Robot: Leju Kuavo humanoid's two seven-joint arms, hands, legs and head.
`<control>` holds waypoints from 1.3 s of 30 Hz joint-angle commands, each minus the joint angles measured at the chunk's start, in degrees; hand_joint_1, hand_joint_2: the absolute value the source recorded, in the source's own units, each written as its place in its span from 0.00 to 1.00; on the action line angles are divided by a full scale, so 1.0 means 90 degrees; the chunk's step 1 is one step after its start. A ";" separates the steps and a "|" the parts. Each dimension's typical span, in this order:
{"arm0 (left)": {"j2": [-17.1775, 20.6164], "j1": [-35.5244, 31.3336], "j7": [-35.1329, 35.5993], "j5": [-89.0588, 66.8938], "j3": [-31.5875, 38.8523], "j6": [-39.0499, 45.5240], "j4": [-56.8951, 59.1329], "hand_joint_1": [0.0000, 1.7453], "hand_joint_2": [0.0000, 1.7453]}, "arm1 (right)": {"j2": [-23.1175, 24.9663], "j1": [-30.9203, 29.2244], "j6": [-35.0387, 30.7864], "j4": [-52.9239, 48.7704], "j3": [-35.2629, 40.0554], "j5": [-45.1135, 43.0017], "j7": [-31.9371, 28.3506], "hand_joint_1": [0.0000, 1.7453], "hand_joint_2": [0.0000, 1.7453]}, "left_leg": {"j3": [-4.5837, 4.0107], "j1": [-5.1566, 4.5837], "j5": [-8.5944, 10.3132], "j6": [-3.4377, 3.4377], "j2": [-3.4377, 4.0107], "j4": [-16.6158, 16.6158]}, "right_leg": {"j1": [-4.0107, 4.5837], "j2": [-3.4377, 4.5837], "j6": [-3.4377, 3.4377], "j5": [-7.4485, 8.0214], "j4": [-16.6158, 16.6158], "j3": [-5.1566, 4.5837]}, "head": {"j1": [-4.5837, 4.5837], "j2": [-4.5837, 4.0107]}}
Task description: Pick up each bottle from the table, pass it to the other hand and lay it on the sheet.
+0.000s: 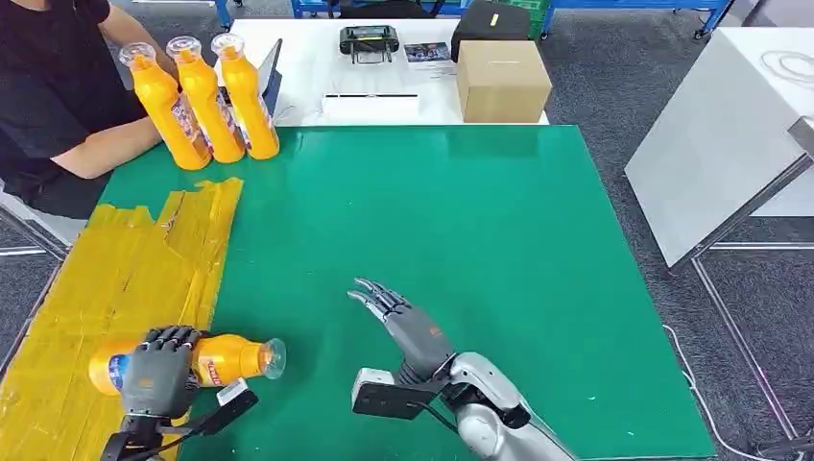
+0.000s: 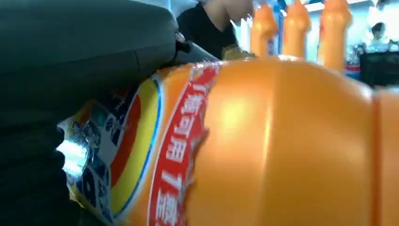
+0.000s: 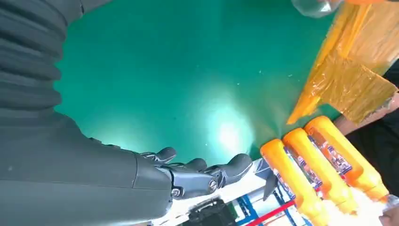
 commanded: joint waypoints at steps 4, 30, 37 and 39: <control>0.1189 -0.0875 0.0135 0.0627 -0.1122 -0.1333 0.2320 0.00 0.00 | 0.0149 -0.0715 0.0223 0.0755 0.0160 -0.0144 -0.0003 0.00 1.00 | 0.0026 -0.0013 0.0025 -0.0008 -0.0008 -0.0019 | -0.0015 0.0002 -0.0009 0.0016 0.0008 0.0011 | 0.0002 0.0000; 0.1125 -0.0773 -0.0128 0.1198 -0.0669 -0.0898 0.2072 0.00 0.00 | 0.0203 -0.0852 0.0299 0.0954 0.0257 -0.0234 -0.0038 0.00 1.00 | 0.0109 -0.0027 0.0038 -0.0044 -0.0031 -0.0026 | -0.0022 -0.0024 -0.0031 -0.0021 0.0071 0.0065 | 0.0000 0.0000; -0.0206 -0.0802 -0.0883 0.2724 0.0602 0.0424 0.0199 0.00 0.00 | 0.0395 0.0118 -0.0231 0.0610 -0.0034 0.0040 -0.0217 0.00 0.00 | 0.0079 -0.0018 0.0033 -0.0040 -0.0079 -0.0009 | -0.0013 -0.0070 -0.0026 -0.0037 0.0068 0.0050 | 0.0000 0.0000; -0.0348 -0.0844 -0.0981 0.2817 0.0691 0.0609 0.0033 0.00 0.00 | 0.0454 0.0287 -0.0318 0.0721 -0.0023 0.0117 -0.0278 0.00 0.00 | 0.0059 -0.0019 0.0034 -0.0040 -0.0086 -0.0006 | -0.0017 -0.0077 -0.0026 -0.0040 0.0072 0.0022 | 0.0005 0.0000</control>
